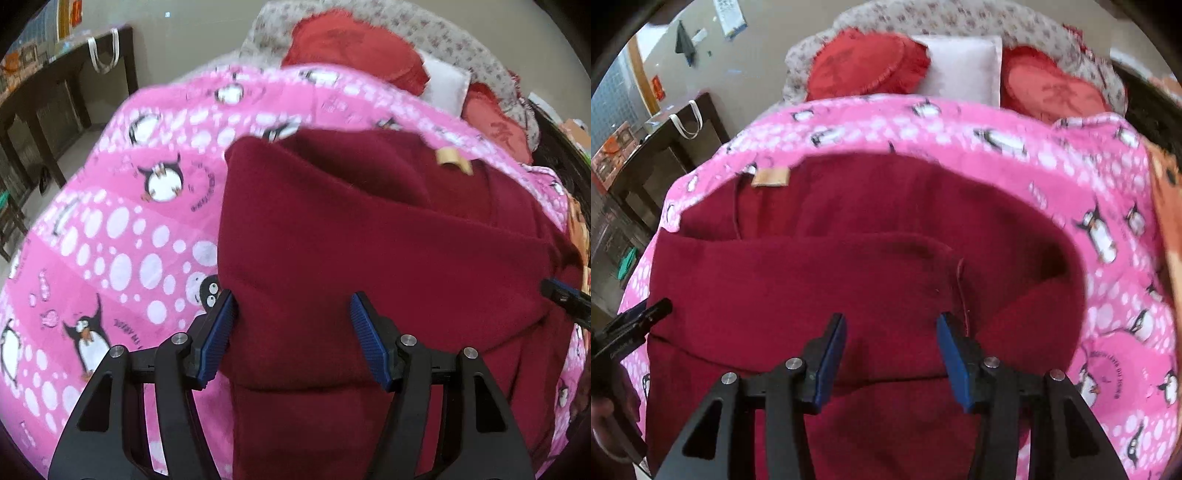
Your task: Fold small clothes
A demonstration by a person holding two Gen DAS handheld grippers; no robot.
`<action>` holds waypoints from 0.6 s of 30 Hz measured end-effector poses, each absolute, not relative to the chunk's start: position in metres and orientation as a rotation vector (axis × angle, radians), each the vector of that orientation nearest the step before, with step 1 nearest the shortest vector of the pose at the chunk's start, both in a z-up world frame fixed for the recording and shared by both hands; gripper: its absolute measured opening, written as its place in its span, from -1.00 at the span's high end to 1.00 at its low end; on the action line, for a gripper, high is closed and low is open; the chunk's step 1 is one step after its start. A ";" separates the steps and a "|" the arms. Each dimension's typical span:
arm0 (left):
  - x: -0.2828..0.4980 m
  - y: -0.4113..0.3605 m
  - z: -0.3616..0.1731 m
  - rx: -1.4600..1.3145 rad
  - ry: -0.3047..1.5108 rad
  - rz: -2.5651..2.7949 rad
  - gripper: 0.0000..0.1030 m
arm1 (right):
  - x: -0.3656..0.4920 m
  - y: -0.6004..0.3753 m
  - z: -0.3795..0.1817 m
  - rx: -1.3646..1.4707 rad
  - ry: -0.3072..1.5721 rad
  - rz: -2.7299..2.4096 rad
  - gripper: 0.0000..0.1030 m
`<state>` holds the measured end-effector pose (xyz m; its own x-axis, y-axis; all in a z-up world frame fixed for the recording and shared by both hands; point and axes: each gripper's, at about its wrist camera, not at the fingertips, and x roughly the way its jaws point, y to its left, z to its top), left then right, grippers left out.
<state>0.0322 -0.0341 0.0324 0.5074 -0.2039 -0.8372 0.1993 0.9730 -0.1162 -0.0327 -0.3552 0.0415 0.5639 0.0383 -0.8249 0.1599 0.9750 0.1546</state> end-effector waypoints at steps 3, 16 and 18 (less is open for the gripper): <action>0.039 -0.030 0.024 -0.018 1.057 -0.262 -0.40 | -0.049 -0.358 0.058 0.240 0.948 -0.078 0.05; -0.007 -0.018 0.054 -0.072 1.030 -0.301 -0.40 | -0.171 -0.365 0.057 0.454 0.993 0.013 0.05; -0.014 -0.020 0.059 -0.069 1.030 -0.314 -0.40 | -0.180 -0.359 0.049 0.482 0.995 0.047 0.05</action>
